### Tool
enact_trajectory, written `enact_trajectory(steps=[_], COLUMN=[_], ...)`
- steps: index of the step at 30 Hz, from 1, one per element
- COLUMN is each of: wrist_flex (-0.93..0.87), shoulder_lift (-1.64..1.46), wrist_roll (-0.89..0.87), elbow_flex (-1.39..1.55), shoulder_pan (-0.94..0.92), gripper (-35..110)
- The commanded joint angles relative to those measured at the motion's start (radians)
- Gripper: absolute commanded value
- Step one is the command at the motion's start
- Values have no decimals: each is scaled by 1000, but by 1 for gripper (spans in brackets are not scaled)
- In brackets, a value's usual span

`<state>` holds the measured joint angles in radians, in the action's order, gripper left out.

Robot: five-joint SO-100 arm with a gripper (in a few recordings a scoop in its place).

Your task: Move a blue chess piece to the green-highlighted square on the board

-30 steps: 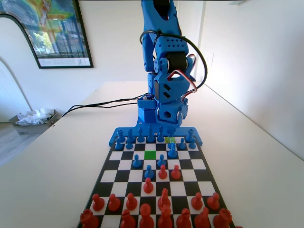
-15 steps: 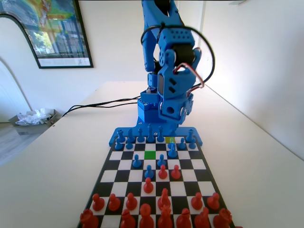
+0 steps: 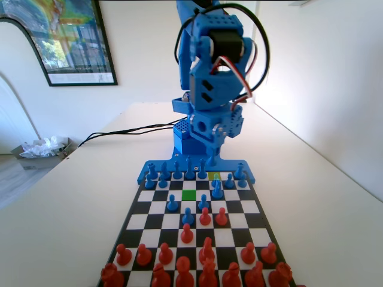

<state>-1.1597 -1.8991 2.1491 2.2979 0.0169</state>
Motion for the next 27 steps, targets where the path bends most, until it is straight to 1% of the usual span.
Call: enact_trajectory(steps=[1,12,27], wrist_flex=[20,114,279], shoulder_lift=[-34,77,213], wrist_roll=[9,-2,-48], elbow_flex=[-69,-77,-61], shoulder_pan=[-41,-161,-156], gripper=[1,1,1])
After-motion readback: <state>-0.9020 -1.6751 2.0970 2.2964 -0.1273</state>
